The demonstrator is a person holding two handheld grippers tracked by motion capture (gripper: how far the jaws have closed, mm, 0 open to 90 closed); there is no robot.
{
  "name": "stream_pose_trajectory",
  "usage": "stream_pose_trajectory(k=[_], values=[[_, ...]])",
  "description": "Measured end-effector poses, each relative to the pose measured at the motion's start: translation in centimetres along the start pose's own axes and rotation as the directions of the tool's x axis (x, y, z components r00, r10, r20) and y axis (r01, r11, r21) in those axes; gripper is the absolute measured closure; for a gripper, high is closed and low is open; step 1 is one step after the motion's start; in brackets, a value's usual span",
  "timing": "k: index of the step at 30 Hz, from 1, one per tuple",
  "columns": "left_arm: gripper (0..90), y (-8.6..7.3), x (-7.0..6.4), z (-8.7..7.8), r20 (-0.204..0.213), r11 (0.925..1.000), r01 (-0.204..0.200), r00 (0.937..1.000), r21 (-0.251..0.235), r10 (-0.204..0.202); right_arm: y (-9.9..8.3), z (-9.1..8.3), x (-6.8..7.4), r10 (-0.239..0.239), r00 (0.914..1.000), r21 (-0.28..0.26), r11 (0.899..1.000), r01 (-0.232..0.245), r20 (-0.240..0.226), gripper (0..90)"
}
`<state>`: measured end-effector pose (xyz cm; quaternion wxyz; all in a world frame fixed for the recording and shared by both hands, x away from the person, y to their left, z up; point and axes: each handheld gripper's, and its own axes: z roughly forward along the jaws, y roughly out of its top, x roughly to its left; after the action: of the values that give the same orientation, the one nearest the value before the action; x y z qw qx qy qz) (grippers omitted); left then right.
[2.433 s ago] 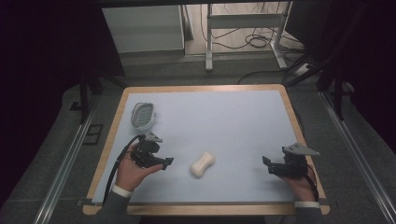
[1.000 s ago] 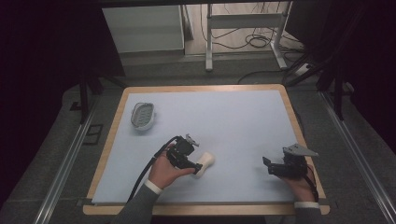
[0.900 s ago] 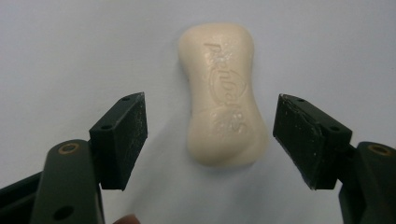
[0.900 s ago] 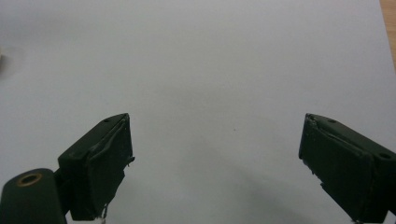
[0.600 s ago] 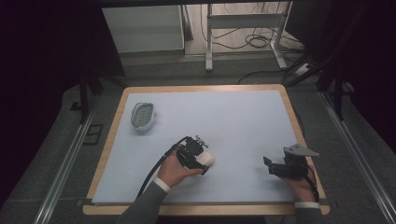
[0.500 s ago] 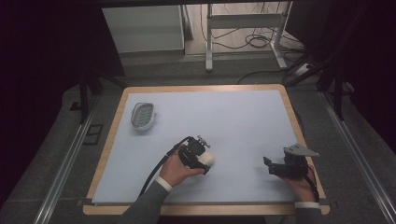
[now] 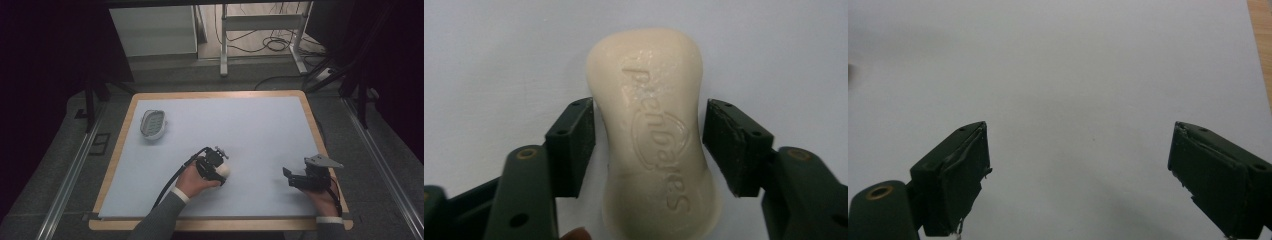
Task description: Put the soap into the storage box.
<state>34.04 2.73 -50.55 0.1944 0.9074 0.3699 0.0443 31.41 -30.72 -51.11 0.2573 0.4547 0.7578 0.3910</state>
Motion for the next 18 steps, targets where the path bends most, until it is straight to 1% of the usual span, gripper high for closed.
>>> stream_pose_trajectory(k=[1,2,6,10,14,18], values=[[40.3,0.02,0.01,0.11,0.000,1.0000,-0.001,1.0000,0.004,0.001,0.00,-0.01,-0.02,0.002,1.0000,-0.001,1.000,-0.002,0.000,9.4],[43.0,0.01,-0.04,0.20,-0.005,1.0000,0.000,1.0000,0.004,0.000,0.01,-0.03,-0.04,0.002,1.0000,-0.004,1.000,-0.002,0.001,9.4],[44.6,-0.02,-0.01,0.11,-0.010,1.0000,0.003,1.0000,0.005,-0.003,-0.01,-0.05,-0.09,0.000,1.0000,-0.003,1.000,0.000,0.004,9.4],[48.7,-0.11,-0.14,0.05,-0.017,1.0000,0.004,0.9999,0.000,-0.004,-0.05,-0.06,-0.16,0.004,0.9999,0.001,1.000,-0.004,0.011,9.4],[49.4,-0.16,-0.06,0.01,-0.015,0.9999,-0.013,0.9998,0.000,0.013,-0.05,-0.10,-0.20,0.006,0.9999,-0.004,1.000,-0.006,0.013,9.4],[49.6,-0.18,0.30,-0.22,-0.016,0.9998,-0.018,0.9997,-0.003,0.018,-0.06,-0.12,-0.27,0.006,0.9999,-0.003,1.000,-0.006,0.016,9.4]])
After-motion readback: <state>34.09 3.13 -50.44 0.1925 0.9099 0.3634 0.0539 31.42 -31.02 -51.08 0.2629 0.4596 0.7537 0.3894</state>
